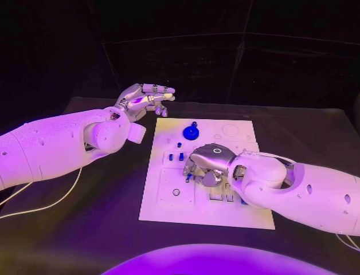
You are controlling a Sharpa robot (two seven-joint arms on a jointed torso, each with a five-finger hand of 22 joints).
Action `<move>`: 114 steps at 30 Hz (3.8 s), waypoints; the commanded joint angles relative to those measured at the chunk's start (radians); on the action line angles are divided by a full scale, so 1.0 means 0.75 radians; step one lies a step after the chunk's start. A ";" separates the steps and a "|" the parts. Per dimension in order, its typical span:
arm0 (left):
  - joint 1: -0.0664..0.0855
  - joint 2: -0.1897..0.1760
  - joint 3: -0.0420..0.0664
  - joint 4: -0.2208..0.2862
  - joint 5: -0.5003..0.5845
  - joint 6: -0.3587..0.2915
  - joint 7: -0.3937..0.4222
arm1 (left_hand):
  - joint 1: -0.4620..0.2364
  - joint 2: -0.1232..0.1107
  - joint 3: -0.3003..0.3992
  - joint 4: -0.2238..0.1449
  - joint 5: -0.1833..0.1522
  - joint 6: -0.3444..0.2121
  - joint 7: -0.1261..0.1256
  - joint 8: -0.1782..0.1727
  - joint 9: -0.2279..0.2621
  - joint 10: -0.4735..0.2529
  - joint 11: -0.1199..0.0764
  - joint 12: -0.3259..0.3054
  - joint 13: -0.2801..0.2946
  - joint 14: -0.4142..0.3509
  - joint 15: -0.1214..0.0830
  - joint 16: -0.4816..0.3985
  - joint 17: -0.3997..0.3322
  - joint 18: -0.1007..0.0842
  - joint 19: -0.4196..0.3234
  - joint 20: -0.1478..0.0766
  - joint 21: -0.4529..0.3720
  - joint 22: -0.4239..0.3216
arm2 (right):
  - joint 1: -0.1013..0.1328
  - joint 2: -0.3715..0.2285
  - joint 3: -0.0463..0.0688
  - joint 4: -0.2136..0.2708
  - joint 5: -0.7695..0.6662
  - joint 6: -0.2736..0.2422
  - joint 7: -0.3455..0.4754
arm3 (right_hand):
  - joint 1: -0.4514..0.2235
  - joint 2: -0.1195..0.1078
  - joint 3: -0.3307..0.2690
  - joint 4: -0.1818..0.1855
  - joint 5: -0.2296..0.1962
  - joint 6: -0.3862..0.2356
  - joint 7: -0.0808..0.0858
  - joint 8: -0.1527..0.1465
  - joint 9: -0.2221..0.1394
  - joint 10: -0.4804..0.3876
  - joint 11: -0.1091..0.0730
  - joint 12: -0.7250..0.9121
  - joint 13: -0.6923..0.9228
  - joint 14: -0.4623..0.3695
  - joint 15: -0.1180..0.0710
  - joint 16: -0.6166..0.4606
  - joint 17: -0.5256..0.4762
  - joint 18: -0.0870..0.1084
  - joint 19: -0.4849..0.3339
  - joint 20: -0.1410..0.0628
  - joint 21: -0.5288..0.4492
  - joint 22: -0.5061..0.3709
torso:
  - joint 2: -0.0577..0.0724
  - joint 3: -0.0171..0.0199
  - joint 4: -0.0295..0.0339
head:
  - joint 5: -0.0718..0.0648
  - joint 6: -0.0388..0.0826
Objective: Assemble the parts on the task board
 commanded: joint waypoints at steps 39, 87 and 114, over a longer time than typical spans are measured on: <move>0.002 -0.002 0.001 -0.002 0.004 0.029 -0.013 | 0.004 0.015 -0.010 0.002 -0.002 -0.014 -0.001 0.007 -0.001 -0.015 0.000 0.009 0.000 -0.007 0.009 -0.008 -0.005 0.018 -0.002 0.010 -0.009 -0.003 | -0.008 0.025 -0.011 -0.034 0.011 -0.011 0.016 | -0.137 -0.106 -0.120 0.048 0.026 -0.195 0.052 -0.010 -0.015 -0.155 0.057 -0.056 -0.009 -0.024 0.045 -0.081 -0.122 0.008 -0.088 0.039 -0.065 -0.120 | 0.000 -0.0006 0.0002 | 0.006 0.000; 0.001 0.010 -0.009 -0.021 0.004 0.040 -0.016 | -0.003 0.018 -0.020 0.007 -0.003 -0.019 0.001 0.012 0.000 -0.020 0.001 0.015 0.000 -0.009 0.011 -0.007 -0.008 0.018 -0.003 0.013 -0.013 -0.006 | 0.139 -0.289 -0.002 0.046 -0.004 0.126 -0.156 | -0.052 -0.060 -0.487 0.109 0.047 -0.300 0.012 -0.003 -0.009 -0.351 0.054 0.049 -0.006 -0.032 0.044 -0.097 -0.211 0.014 -0.092 0.043 -0.083 -0.151 | 0.000 0.0012 -0.0026 | -0.046 0.062; 0.001 0.008 -0.010 -0.026 0.004 0.039 -0.018 | -0.003 0.019 -0.022 0.006 -0.002 -0.020 0.000 0.014 0.001 -0.022 0.001 0.018 0.000 -0.008 0.011 -0.004 -0.004 0.018 -0.003 0.013 -0.015 -0.008 | 0.138 -0.261 -0.002 0.017 0.013 0.083 -0.085 | 0.072 0.100 -0.318 0.133 -0.056 -0.022 -0.020 0.058 0.008 -0.011 -0.015 0.083 -0.006 0.009 -0.010 0.058 -0.069 -0.016 -0.007 -0.005 0.023 0.008 | -0.002 0.0001 -0.0024 | -0.047 0.053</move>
